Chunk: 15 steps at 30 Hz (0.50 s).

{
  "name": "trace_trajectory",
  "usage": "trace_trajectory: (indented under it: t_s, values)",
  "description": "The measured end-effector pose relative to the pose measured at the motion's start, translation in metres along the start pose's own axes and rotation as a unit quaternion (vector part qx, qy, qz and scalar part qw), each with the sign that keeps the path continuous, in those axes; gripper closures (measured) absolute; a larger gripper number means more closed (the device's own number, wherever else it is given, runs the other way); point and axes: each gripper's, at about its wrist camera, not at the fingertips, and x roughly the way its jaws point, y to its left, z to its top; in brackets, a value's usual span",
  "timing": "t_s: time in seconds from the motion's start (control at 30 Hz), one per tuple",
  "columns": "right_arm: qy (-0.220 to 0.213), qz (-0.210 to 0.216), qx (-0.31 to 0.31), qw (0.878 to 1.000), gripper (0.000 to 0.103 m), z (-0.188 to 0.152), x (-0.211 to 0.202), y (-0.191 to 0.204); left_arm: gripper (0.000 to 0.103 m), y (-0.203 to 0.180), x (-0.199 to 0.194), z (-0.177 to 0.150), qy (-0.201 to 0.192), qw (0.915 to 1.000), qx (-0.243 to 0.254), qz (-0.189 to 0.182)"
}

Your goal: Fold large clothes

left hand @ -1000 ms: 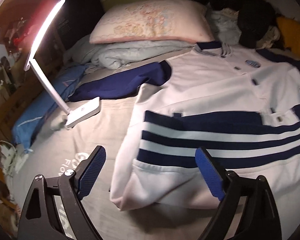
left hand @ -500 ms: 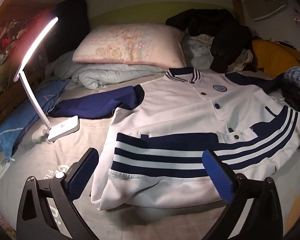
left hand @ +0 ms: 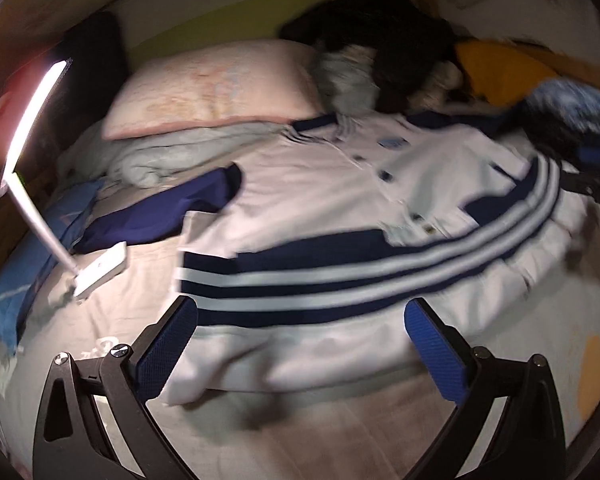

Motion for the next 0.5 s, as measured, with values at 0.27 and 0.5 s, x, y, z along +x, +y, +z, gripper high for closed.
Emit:
trace_trajectory:
  t_s: [0.27,0.5]
  values:
    - [0.028,0.044,-0.146,0.988,0.000,-0.026,0.006,0.070,0.000,-0.040,0.021,-0.015,0.061,0.9949,0.075,-0.027]
    - [0.066,0.006,-0.216,0.974,0.000,-0.048,0.024,0.093,0.000,-0.042,0.044,-0.024,0.098,0.9930,0.065,-0.012]
